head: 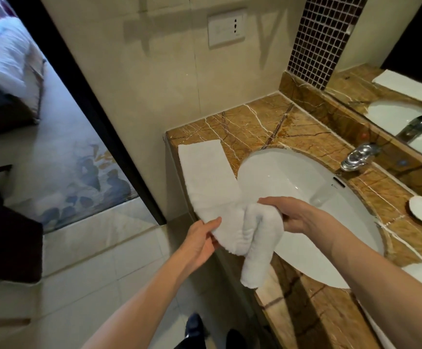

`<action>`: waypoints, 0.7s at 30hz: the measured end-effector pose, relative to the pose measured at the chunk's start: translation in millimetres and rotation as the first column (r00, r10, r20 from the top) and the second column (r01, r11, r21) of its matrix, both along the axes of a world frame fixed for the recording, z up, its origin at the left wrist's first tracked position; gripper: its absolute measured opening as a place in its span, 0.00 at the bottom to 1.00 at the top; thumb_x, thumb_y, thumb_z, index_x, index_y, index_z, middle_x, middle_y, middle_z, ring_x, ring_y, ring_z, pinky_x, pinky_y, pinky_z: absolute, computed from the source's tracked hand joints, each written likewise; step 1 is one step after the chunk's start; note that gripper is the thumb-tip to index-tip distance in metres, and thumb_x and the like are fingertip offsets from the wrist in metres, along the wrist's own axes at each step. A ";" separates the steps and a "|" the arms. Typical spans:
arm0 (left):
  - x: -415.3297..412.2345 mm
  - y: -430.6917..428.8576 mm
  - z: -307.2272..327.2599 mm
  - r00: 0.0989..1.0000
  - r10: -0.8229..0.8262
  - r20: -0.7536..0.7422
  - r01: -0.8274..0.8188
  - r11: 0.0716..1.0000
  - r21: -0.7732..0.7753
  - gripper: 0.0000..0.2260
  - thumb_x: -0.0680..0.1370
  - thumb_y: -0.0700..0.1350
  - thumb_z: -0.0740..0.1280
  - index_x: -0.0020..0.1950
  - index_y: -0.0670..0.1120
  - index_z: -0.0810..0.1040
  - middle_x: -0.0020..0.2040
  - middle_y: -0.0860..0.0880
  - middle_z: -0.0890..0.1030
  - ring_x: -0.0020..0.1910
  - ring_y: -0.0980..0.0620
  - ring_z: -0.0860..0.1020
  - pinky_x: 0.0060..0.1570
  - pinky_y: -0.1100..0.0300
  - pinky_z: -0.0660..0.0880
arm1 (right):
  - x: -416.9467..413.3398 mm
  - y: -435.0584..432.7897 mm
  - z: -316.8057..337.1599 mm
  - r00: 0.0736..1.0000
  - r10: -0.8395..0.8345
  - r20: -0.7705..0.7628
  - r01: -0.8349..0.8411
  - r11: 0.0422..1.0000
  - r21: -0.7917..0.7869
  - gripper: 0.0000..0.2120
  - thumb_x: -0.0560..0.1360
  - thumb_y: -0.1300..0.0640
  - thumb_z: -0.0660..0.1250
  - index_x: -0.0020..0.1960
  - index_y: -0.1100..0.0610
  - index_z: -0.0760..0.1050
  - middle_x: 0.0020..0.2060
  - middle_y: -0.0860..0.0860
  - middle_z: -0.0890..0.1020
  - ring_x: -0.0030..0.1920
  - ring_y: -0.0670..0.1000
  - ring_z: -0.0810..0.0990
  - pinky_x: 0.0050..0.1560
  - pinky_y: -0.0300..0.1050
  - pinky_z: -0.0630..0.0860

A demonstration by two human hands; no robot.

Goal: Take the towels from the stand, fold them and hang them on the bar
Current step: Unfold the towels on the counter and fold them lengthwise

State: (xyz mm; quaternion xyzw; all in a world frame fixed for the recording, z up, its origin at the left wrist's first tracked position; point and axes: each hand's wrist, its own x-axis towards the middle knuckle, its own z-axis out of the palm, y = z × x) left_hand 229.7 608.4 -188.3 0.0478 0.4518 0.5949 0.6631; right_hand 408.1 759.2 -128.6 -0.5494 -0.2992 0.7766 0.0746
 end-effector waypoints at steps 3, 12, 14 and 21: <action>19.0 -6.5 -0.5 0.994 0.047 0.095 -0.048 0.999 0.012 0.24 0.71 0.39 0.70 0.67 0.38 0.73 0.62 0.41 0.79 0.61 0.43 0.78 0.56 0.50 0.77 | 14.6 -1.1 -0.5 0.999 0.011 -0.035 -0.011 1.000 -0.016 0.15 0.76 0.60 0.68 0.61 0.65 0.75 0.54 0.60 0.81 0.51 0.56 0.82 0.48 0.49 0.81; 53.7 -25.8 -1.4 0.983 -0.016 0.184 -0.003 0.995 0.104 0.24 0.72 0.31 0.67 0.69 0.40 0.70 0.65 0.38 0.76 0.63 0.38 0.76 0.64 0.41 0.71 | 69.8 -26.2 -8.5 0.993 0.104 0.050 -0.099 0.991 -0.091 0.08 0.75 0.58 0.69 0.50 0.62 0.78 0.38 0.55 0.82 0.36 0.52 0.82 0.32 0.44 0.81; 61.3 -31.9 -2.5 0.980 -0.019 0.197 0.000 0.995 0.095 0.27 0.70 0.28 0.67 0.69 0.40 0.70 0.64 0.39 0.77 0.62 0.39 0.76 0.61 0.43 0.74 | 78.2 -37.4 -7.9 0.975 0.171 0.143 -0.168 0.985 -0.034 0.13 0.74 0.59 0.70 0.57 0.63 0.76 0.48 0.58 0.82 0.44 0.55 0.82 0.41 0.48 0.80; 80.2 -53.7 2.8 0.996 -0.093 0.000 0.093 0.991 0.091 0.34 0.65 0.30 0.73 0.69 0.45 0.70 0.63 0.43 0.78 0.60 0.41 0.78 0.53 0.46 0.78 | 92.3 -60.5 -3.9 0.943 0.187 0.277 -0.258 0.933 0.249 0.26 0.72 0.58 0.73 0.67 0.57 0.69 0.58 0.54 0.78 0.54 0.56 0.81 0.53 0.53 0.80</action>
